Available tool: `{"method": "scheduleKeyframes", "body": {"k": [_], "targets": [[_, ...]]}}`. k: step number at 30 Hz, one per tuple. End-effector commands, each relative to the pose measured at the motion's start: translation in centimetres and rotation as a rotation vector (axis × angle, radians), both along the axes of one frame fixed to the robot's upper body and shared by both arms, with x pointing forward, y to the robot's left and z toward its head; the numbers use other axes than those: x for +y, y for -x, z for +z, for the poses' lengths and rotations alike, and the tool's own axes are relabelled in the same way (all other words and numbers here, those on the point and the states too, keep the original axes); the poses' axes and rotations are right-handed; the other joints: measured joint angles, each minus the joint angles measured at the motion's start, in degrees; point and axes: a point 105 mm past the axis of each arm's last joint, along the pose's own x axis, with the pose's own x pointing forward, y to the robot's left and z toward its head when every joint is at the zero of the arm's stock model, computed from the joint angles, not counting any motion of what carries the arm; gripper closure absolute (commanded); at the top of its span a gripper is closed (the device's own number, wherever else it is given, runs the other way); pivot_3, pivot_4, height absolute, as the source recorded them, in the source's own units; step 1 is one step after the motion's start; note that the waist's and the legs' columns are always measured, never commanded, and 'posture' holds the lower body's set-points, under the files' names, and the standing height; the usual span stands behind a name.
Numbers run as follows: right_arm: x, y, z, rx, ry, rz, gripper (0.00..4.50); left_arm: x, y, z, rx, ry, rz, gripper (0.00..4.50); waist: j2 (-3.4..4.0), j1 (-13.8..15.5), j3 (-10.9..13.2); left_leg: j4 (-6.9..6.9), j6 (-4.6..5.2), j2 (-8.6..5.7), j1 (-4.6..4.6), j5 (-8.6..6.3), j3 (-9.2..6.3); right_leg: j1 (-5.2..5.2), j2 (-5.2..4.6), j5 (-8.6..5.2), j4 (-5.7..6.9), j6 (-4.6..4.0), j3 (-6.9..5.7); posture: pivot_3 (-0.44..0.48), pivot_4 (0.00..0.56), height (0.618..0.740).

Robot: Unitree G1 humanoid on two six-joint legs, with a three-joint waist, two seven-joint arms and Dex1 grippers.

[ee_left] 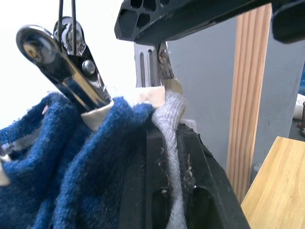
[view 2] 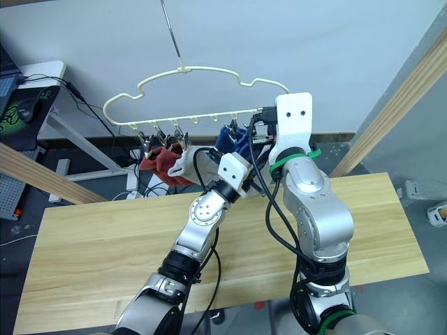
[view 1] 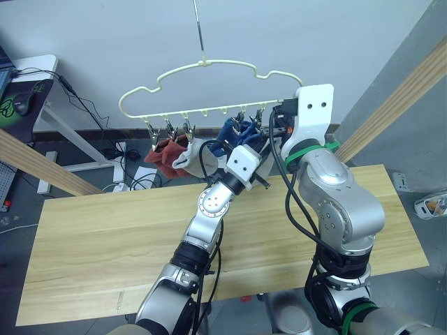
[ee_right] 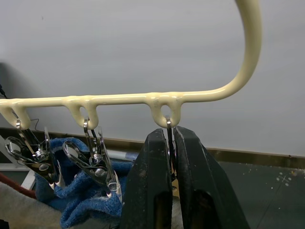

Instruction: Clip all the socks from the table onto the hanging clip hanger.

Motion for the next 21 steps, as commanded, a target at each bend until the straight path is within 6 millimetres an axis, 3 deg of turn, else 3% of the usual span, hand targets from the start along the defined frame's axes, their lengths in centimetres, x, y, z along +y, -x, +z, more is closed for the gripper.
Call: {"method": "scheduleKeyframes", "body": {"k": [1,6,9,18,21], "targets": [[-0.6,0.0,-0.1,0.002,-0.02,-0.029,4.5,-0.6,0.6,1.2,-0.058,0.024,-0.018,4.49,0.0,0.0,0.0,0.2,0.09,0.0,-0.01,-0.06,-0.02,0.0,0.0,0.0,0.18,0.0,0.02,-0.313,0.307,0.735],[-0.7,-0.1,-0.2,0.011,-0.045,-0.029,4.5,-0.7,0.5,1.2,-0.07,0.021,-0.01,4.49,-0.02,0.0,0.0,0.45,0.13,-0.13,0.03,-0.05,-0.07,0.0,-0.07,0.01,0.52,0.06,0.1,-0.311,0.304,0.735],[-0.7,0.0,-0.1,0.012,-0.067,-0.025,3.63,-0.6,0.3,1.3,-0.074,0.021,0.0,4.5,-0.02,0.0,0.0,0.46,0.15,-0.15,0.05,-0.02,-0.05,0.0,-0.07,0.02,0.63,0.07,0.06,-0.31,0.303,0.735],[-0.8,0.2,0.5,-0.02,-0.078,-0.025,0.3,0.0,-0.2,1.2,-0.062,0.025,0.019,4.5,-0.02,-1.1,0.0,0.44,0.16,-0.14,0.05,-0.02,-0.06,-0.01,-0.07,0.02,0.62,0.07,0.09,-0.306,0.3,0.735],[-1.0,0.8,0.8,-0.054,-0.079,0.002,0.3,-0.3,-0.2,0.6,-0.027,0.006,-0.006,4.5,-0.02,-1.3,0.0,0.44,0.16,-0.14,0.05,-0.02,-0.07,-0.01,-0.07,0.02,0.63,0.07,0.09,-0.302,0.301,0.735]]}}
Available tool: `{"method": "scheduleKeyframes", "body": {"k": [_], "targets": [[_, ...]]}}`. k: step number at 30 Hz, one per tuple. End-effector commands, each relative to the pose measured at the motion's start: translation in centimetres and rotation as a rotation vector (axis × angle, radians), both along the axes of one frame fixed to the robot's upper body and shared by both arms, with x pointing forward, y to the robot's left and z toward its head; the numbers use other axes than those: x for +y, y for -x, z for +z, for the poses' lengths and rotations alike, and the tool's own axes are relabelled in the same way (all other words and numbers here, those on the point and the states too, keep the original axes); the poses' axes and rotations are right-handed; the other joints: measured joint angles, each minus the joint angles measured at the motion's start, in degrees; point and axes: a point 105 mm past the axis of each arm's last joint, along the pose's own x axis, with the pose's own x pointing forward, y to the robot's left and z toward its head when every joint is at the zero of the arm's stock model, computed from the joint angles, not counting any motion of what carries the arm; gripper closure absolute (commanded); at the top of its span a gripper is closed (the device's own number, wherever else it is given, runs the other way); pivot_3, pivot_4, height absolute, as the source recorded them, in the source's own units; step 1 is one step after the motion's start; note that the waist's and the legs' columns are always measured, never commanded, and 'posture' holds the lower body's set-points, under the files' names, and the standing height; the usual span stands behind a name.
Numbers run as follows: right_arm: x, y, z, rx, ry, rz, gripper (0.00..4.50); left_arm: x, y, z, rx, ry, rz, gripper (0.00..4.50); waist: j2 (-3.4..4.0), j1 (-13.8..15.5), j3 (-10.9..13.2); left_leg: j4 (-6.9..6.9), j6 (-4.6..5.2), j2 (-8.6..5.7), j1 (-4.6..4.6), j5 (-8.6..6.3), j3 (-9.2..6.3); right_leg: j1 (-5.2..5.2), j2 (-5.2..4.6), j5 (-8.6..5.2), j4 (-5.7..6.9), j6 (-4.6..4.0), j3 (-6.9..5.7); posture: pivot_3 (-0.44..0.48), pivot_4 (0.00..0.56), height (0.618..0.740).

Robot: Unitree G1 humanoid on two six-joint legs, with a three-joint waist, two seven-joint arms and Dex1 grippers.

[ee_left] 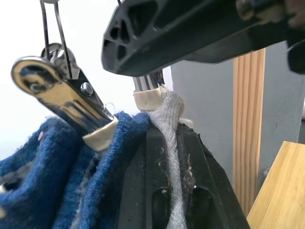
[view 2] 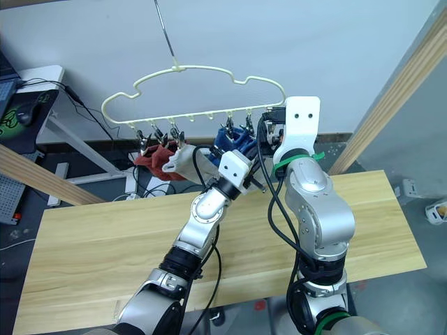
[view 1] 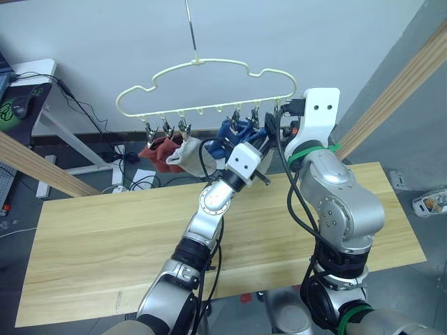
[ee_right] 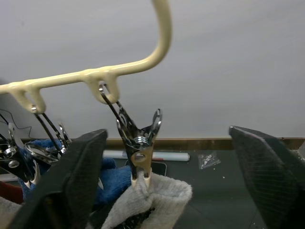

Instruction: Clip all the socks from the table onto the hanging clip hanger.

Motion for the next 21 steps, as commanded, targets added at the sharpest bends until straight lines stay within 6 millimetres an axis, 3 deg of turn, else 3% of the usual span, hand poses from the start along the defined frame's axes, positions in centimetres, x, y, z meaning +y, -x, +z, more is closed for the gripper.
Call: {"method": "scheduleKeyframes", "body": {"k": [1,3,6,18,21], "targets": [[-0.3,1.3,1.4,-0.093,-0.013,0.027,0.3,-0.9,0.5,-0.1,0.017,0.001,-0.047,4.5,0.0,0.0,0.0,0.0,0.0,0.0,0.0,0.0,0.0,0.0,0.0,0.0,0.0,0.0,-0.01,-0.301,0.3,0.735],[-0.4,1.4,1.3,-0.098,-0.007,0.036,0.3,-1.2,0.5,-0.1,0.029,0.012,-0.051,4.5,0.0,-0.1,0.0,0.0,0.0,0.0,0.0,0.0,0.01,0.0,0.01,0.0,0.01,0.0,0.01,-0.301,0.3,0.735],[-0.5,1.5,1.3,-0.111,0.016,0.057,0.26,-1.5,0.8,-0.3,0.051,0.008,-0.084,3.72,0.0,-0.1,0.0,0.01,0.01,-0.03,0.0,0.0,0.0,0.0,0.0,0.0,0.02,0.0,0.02,-0.296,0.296,0.735],[-1.6,3.5,0.7,-0.143,0.081,0.2,0.26,-0.4,1.9,-0.8,0.111,-0.01,-0.137,0.06,-0.03,0.0,-0.2,0.01,0.05,-0.55,0.01,0.03,-0.12,0.0,-0.14,0.0,0.06,0.01,0.02,-0.277,0.275,0.735],[-2.5,4.3,0.3,-0.144,0.15,0.269,0.26,0.3,2.3,-0.9,0.134,-0.022,-0.153,0.02,-0.07,0.0,-0.3,0.02,0.1,-0.66,0.01,0.06,-0.11,0.03,-0.25,0.03,0.05,0.08,0.01,-0.27,0.27,0.735]]}}
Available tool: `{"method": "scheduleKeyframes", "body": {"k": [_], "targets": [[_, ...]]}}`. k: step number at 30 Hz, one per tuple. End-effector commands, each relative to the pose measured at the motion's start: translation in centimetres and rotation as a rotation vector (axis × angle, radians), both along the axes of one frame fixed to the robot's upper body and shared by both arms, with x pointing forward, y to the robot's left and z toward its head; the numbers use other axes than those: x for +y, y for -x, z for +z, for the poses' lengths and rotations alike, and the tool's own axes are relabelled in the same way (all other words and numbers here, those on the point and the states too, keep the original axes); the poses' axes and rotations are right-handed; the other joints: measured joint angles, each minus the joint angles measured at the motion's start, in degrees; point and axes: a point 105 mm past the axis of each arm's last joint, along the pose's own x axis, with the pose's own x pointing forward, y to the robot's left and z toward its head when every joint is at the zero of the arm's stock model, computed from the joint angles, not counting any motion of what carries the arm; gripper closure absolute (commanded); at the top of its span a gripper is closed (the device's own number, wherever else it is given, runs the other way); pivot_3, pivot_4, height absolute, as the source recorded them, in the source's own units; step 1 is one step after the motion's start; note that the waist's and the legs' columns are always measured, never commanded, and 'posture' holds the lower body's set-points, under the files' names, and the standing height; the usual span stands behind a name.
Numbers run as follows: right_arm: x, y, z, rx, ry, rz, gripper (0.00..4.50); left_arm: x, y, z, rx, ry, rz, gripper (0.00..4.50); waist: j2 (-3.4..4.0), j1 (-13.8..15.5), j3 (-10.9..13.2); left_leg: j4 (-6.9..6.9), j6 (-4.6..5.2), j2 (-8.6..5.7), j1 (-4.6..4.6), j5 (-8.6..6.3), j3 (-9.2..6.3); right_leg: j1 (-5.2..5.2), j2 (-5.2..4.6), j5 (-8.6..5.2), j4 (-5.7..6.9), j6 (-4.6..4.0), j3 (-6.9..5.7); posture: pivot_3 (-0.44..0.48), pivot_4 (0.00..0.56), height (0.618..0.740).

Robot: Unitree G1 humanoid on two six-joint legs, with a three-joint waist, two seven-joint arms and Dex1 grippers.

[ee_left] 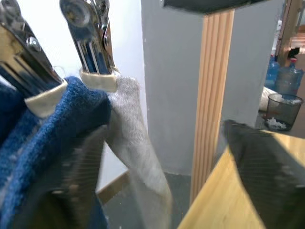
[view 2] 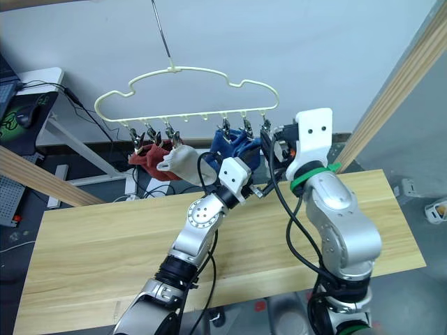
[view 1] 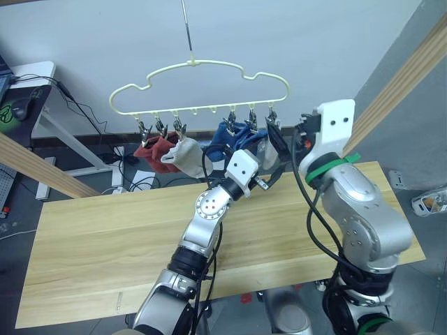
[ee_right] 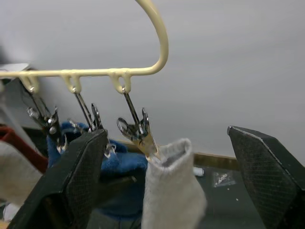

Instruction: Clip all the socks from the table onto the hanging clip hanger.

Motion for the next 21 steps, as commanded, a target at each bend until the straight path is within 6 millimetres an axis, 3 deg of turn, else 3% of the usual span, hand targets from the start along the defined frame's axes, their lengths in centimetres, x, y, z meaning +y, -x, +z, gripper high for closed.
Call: {"method": "scheduleKeyframes", "body": {"k": [1,5,13,17,21], "targets": [[-0.6,1.9,1.0,-0.07,0.051,0.102,0.26,0.4,1.2,1.0,-0.009,0.012,-0.05,0.02,-0.03,0.0,0.0,0.01,0.02,-0.01,0.0,0.01,0.0,0.02,-0.01,0.02,0.0,0.04,0.0,-0.268,0.267,0.735],[-1.1,3.2,-0.2,-0.03,0.161,0.226,0.26,1.6,2.9,0.6,0.055,-0.013,-0.127,0.02,-0.01,0.0,-0.4,0.01,0.05,-0.01,0.02,0.03,-0.03,0.03,-0.01,0.05,0.0,0.08,0.0,-0.255,0.25,0.735],[-1.4,4.9,-2.7,0.018,0.383,0.444,0.26,8.8,6.2,-0.4,0.243,-0.108,-0.052,0.02,-0.16,0.1,-1.7,-0.04,0.08,0.03,0.61,0.06,0.0,0.47,0.05,0.03,0.05,0.1,0.06,-0.188,0.218,0.735],[-2.4,5.0,-3.6,0.033,0.45,0.505,0.26,14.3,6.9,-1.2,0.306,-0.226,0.145,0.02,-0.64,0.5,-2.6,-0.02,0.12,0.0,0.91,0.09,0.09,0.7,0.05,-0.12,0.02,0.36,0.05,-0.142,0.205,0.735],[-4.6,4.5,-3.8,0.067,0.499,0.535,0.26,21.8,7.5,-1.1,0.34,-0.367,0.395,0.02,-0.92,1.7,-3.2,-0.02,0.17,0.0,0.99,0.12,0.19,0.69,0.06,-0.1,0.03,0.34,0.11,-0.09,0.183,0.735]]}}
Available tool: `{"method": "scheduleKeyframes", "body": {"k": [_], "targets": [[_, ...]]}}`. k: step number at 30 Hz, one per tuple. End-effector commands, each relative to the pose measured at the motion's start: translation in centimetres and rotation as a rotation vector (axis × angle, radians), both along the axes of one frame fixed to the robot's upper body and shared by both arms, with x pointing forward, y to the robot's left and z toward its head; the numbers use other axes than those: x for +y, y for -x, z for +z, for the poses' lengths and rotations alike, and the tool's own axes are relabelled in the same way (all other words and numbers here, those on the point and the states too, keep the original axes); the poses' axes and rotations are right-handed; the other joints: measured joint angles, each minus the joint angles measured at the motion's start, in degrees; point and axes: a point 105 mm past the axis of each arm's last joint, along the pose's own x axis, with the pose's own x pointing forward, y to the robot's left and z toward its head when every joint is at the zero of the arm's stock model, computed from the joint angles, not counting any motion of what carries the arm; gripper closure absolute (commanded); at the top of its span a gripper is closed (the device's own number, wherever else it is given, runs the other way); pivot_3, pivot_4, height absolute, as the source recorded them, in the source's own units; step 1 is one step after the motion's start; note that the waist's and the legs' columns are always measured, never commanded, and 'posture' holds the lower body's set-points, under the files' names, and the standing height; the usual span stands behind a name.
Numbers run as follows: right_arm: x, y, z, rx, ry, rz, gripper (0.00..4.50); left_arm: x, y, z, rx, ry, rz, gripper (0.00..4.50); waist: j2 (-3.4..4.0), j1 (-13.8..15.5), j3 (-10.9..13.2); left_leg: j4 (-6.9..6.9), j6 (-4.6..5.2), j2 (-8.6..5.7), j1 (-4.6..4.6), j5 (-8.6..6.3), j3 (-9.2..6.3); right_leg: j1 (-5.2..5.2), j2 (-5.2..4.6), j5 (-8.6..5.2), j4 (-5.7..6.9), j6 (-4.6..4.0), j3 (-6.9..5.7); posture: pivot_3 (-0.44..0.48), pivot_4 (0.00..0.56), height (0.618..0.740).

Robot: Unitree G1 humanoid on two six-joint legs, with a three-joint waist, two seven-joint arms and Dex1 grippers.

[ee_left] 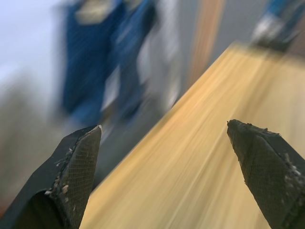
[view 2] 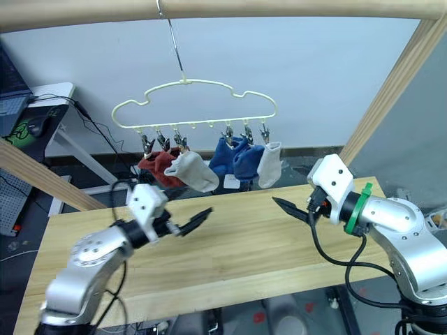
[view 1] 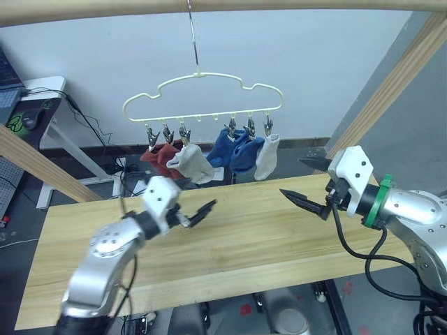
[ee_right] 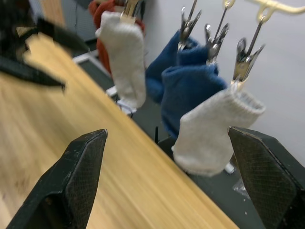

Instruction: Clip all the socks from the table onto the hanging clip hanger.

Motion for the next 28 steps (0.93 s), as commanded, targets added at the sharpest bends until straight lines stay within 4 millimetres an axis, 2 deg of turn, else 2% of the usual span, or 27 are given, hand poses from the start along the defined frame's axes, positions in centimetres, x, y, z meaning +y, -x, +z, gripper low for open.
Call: {"method": "scheduleKeyframes", "body": {"k": [1,5,9,17,28], "targets": [[-1.6,-0.2,1.0,-0.034,0.028,0.037,0.26,4.6,0.8,1.5,-0.025,-0.101,0.118,0.02,-0.12,0.9,-0.3,0.0,0.03,0.0,0.0,0.02,-0.02,-0.01,0.01,0.02,0.0,-0.03,-0.02,-0.083,0.18,0.735],[-3.2,-0.7,1.2,-0.008,0.057,0.047,0.26,7.2,1.8,1.6,0.029,-0.135,0.143,0.02,-0.11,2.9,-1.1,-0.01,0.04,0.0,-0.02,0.03,0.05,-0.04,-0.01,0.11,-0.04,-0.18,-0.02,-0.063,0.17,0.735],[-4.7,-1.1,1.6,0.013,0.081,0.031,0.26,8.4,1.7,2.3,0.039,-0.112,0.171,0.02,-0.19,5.0,-1.6,0.0,0.04,0.01,-0.04,0.03,0.09,-0.05,-0.04,0.15,-0.05,-0.25,-0.04,-0.053,0.158,0.735],[-7.0,-1.4,1.6,0.043,0.113,-0.014,0.26,8.2,1.4,2.9,0.059,-0.097,0.157,0.02,-0.33,6.4,-3.2,-0.01,0.04,0.02,-0.05,0.02,0.11,-0.05,-0.04,0.16,-0.06,-0.28,-0.06,-0.054,0.135,0.735],[-7.4,-1.7,2.0,0.02,0.12,-0.025,0.26,8.1,0.9,3.2,0.064,-0.063,0.139,0.02,-0.3,6.4,-4.5,0.02,0.07,0.02,0.04,0.05,0.16,0.01,-0.02,0.17,-0.02,-0.29,-0.01,-0.054,0.128,0.735]]}}
